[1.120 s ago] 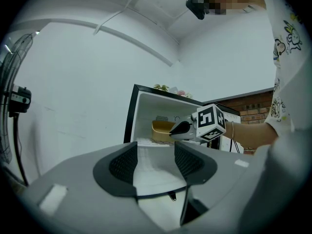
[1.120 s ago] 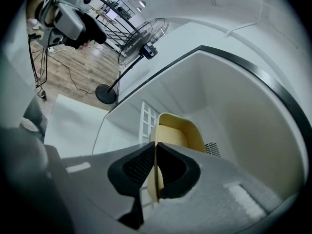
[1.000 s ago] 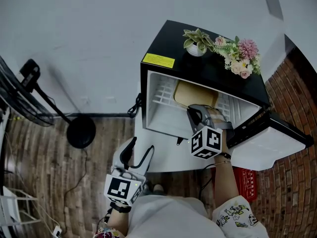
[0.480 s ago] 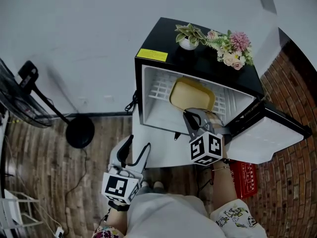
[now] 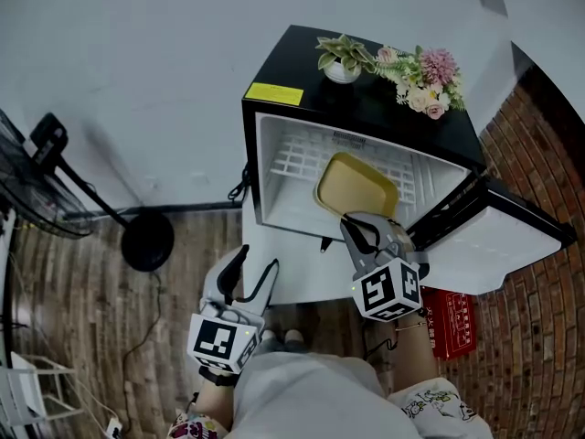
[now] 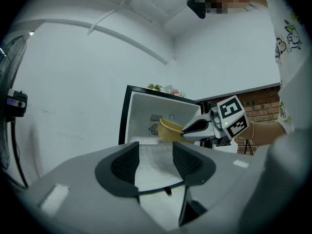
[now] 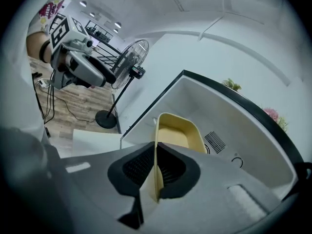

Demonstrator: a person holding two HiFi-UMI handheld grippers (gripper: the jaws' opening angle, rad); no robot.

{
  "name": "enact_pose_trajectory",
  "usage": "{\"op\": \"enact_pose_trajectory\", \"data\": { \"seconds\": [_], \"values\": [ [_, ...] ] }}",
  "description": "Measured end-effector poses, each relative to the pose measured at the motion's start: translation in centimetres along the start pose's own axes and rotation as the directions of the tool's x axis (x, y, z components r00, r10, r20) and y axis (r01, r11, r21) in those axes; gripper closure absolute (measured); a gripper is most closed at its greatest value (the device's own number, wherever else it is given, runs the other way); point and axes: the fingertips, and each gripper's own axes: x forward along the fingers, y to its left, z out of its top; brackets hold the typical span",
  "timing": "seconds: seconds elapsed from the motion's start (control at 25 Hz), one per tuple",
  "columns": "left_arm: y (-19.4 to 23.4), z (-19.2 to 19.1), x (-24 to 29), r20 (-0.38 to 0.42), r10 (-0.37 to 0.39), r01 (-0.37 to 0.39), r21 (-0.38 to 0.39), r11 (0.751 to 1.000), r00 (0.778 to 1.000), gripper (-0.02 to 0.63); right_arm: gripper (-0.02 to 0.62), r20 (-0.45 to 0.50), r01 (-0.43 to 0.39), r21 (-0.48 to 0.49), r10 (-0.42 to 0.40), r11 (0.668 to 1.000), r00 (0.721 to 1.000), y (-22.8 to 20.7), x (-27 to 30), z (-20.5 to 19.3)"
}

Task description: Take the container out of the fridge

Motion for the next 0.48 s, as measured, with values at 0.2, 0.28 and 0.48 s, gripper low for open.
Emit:
{"op": "enact_pose_trajectory", "data": {
  "seconds": [0.2, 0.28, 0.48],
  "values": [
    [-0.3, -0.2, 0.4, -0.012, -0.014, 0.014, -0.002, 1.000, 1.000, 0.420, 0.577, 0.050, -0.028, 0.093, 0.023, 0.995, 0.998, 1.1, -1.1, 0.3],
    [-0.4, -0.2, 0.5, -0.014, -0.019, 0.019, -0.002, 1.000, 1.000, 0.424, 0.577, 0.068, -0.040, 0.139, 0.031, 0.989, 0.997, 1.5, -1.4, 0.2],
    [-0.6, -0.4, 0.9, -0.021, -0.028, 0.028, -0.002, 1.000, 0.999, 0.436, 0.577, 0.094, -0.063, 0.245, 0.041, 0.968, 0.995, 2.3, -2.0, -0.7]
  ]
}}
